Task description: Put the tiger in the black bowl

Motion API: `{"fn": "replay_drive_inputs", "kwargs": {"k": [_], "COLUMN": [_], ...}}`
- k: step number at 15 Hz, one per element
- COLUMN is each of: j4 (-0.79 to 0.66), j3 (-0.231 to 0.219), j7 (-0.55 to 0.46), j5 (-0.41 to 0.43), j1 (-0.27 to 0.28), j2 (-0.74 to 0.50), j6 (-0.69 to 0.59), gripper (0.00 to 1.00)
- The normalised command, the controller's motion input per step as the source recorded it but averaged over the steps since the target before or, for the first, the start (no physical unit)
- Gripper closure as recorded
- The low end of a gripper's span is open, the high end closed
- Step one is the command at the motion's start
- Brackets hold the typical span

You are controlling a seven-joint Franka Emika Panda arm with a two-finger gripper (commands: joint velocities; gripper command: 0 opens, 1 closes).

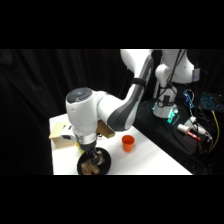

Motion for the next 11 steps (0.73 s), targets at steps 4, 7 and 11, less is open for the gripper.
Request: {"fn": "replay_drive_inputs", "kwargs": {"k": [4,7,11], "j4": [0.1,0.1,0.06], "j3": [0.04,0.055,0.079], "j7": [-0.2,-0.15,-0.12], "j5": [-0.008,-0.002,0.07], "j1": [-0.003,-0.013,-0.06], "j2": [-0.3,-0.33,-0.26], "j6": [-0.49,-0.47,-0.36], "gripper": [0.0,0.0,0.0]}}
